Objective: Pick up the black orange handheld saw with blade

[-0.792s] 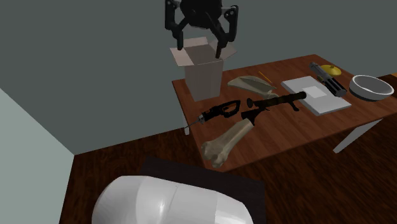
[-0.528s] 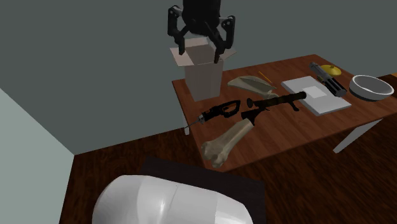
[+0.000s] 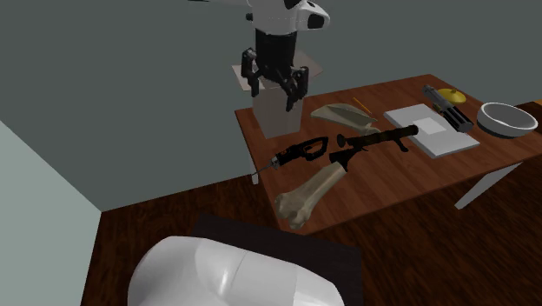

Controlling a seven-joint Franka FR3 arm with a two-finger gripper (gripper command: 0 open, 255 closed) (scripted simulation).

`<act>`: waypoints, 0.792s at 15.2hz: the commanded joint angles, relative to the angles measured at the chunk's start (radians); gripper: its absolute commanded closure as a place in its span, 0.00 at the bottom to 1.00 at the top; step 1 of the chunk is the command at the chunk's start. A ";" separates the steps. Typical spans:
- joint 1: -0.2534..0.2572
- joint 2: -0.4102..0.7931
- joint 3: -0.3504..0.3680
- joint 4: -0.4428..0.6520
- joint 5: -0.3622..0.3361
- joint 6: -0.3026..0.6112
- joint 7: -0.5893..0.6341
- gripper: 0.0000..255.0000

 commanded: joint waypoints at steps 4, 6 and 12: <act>-0.029 0.146 0.039 -0.029 0.016 0.180 0.113 0.00; -0.041 0.212 0.052 -0.030 0.018 0.248 0.157 0.00; -0.075 0.429 0.081 -0.002 0.005 0.439 0.295 0.00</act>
